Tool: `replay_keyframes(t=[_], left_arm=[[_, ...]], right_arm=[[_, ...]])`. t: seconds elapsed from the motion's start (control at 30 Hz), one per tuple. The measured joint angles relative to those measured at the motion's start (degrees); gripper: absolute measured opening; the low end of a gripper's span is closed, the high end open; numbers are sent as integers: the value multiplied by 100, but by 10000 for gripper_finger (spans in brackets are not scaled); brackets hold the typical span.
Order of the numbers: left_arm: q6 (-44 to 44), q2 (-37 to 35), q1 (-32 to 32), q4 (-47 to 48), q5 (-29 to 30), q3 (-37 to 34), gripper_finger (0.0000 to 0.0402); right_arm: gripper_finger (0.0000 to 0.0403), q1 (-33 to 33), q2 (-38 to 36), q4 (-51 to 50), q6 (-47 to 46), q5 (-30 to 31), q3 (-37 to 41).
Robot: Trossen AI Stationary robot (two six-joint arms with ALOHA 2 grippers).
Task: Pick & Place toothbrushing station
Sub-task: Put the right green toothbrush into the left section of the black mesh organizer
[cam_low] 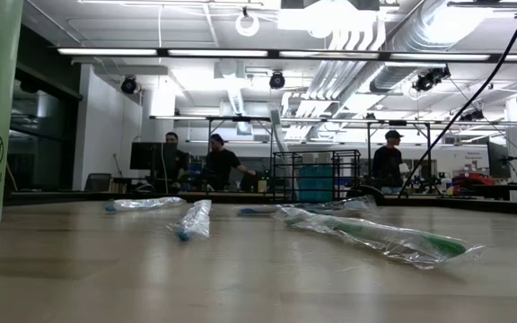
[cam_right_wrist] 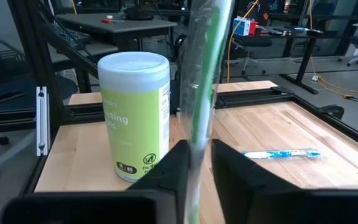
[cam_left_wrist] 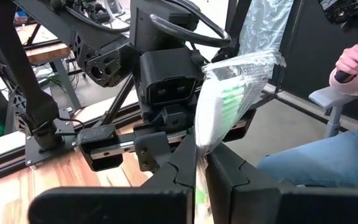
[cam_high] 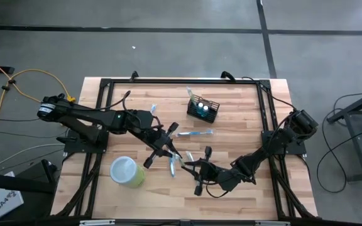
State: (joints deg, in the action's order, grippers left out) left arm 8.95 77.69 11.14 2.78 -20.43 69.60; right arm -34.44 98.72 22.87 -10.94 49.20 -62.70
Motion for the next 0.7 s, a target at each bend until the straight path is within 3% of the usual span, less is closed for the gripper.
replay_keyframes(t=[0.27, 0.7], left_arm=[[-3, 0, 4, 6, -21, 0, 6], [-74, -2, 2, 149, -4, 2, 5]], right_arm=[[117, 9, 0, 0, 73, 29, 0], [158, 9, 7, -9, 373, 298, 0]])
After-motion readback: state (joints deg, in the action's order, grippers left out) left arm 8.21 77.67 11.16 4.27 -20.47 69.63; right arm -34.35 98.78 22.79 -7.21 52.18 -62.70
